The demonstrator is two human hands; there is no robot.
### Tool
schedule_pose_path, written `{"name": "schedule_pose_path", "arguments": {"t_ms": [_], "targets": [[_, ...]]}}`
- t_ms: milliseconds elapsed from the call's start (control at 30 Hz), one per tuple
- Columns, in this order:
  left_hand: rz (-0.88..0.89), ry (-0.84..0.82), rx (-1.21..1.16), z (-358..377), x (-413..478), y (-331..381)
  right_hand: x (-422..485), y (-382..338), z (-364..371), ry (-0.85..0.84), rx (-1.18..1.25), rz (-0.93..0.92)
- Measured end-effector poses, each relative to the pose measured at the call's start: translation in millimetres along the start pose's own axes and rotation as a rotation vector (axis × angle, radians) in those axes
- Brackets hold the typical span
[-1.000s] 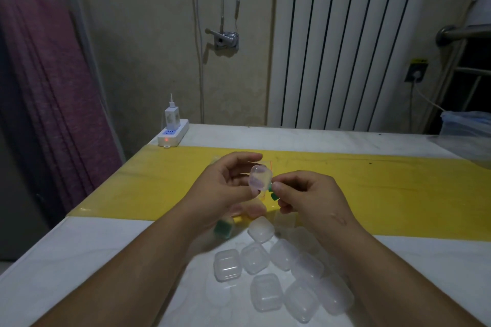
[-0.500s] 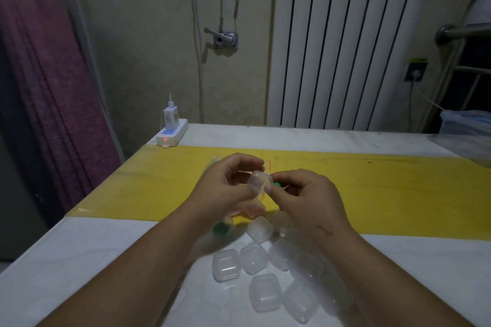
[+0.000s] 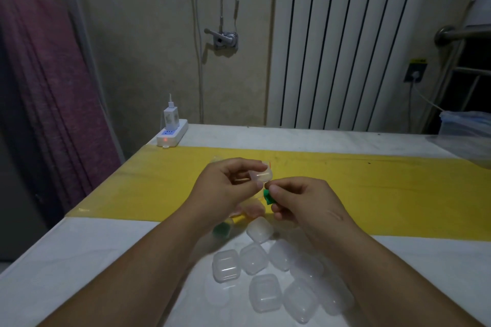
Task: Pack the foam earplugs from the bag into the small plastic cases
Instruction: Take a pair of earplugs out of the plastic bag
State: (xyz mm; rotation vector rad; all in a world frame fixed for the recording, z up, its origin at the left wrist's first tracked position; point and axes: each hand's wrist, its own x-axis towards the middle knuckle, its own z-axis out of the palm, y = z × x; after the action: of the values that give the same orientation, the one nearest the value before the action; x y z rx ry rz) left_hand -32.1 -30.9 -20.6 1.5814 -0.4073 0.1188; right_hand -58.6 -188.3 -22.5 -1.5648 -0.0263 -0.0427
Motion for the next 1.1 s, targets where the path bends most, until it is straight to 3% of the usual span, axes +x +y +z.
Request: {"name": "schedule_pose_path", "arguments": {"t_ms": [167, 633, 700, 833, 1100], "targets": [[0.123, 0.025, 0.276, 0.4, 4.1, -3.2, 1.8, 1.4, 0.9, 0.013, 0.033, 0.040], [0.230, 0.079, 0.475, 3.7, 5.9, -10.2, 3.9, 5.8, 2.4, 0.113, -0.113, -0.004], [0.171, 0.112, 0.422, 4.1, 6.6, -7.6, 4.4, 7.0, 1.6, 0.137, -0.146, 0.008], [0.010, 0.143, 0.084, 2.3, 7.2, -2.9, 3.7, 5.7, -3.3, 0.078, -0.156, 0.023], [-0.183, -0.054, 0.010, -2.8, 0.3, 8.2, 10.4, 4.7, -10.4, 0.030, -0.172, -0.033]]}}
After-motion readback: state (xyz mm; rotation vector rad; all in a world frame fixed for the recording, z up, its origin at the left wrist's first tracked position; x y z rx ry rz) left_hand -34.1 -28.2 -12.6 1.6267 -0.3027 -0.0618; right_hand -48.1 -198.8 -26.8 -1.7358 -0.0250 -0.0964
